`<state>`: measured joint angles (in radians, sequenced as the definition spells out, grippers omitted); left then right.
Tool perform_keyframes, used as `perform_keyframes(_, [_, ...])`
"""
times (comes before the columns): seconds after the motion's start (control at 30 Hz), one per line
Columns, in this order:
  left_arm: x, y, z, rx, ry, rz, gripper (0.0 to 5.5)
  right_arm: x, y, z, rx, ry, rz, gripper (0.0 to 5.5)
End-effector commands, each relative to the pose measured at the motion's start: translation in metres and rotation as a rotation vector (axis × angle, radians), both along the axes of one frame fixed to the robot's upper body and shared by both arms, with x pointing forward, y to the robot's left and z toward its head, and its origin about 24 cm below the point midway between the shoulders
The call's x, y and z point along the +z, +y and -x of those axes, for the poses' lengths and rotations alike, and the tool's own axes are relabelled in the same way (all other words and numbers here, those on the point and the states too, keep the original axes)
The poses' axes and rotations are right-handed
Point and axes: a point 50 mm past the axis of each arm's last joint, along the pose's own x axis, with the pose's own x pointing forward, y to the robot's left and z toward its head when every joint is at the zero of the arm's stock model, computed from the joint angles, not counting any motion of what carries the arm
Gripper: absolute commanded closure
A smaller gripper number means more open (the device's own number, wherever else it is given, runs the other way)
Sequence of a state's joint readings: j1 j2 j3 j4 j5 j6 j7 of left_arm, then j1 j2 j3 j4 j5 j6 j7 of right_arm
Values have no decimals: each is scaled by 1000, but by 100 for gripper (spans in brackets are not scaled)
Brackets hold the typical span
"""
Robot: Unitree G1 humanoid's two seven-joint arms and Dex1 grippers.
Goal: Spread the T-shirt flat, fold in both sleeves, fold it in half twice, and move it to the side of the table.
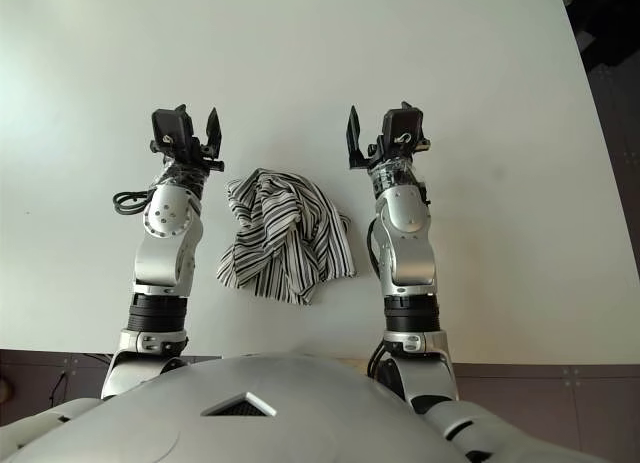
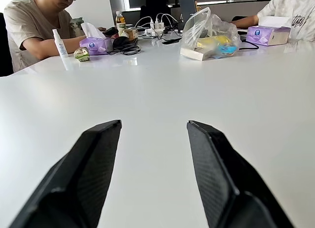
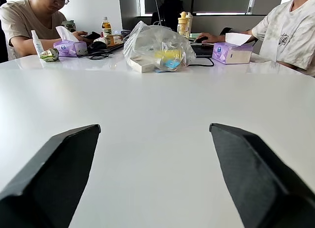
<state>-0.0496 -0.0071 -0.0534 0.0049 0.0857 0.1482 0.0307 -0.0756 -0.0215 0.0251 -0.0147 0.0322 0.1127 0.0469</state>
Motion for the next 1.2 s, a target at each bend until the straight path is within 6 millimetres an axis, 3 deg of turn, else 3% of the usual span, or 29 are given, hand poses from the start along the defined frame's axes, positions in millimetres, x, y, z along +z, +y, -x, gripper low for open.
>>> perform_keyframes(0.03, [-2, 4, 15, 17, -21, 23, 303, -7, -14, 19, -46, 30, 44, 188])
perform_keyframes(0.2, [1, 14, 31, -18, -88, 18, 303, 0, -11, 36, -43, 9, 94, 188])
perform_keyframes(0.33, [6, 6, 29, -48, -126, 8, 303, 5, -5, 33, -52, -6, 83, 188])
perform_keyframes(0.8, [12, 17, 19, -100, -137, -22, 303, 4, 4, 32, -32, -16, 79, 188])
perform_keyframes(1.2, [13, 11, 14, -111, -127, -22, 303, 11, 5, 28, 47, -38, 113, 188])
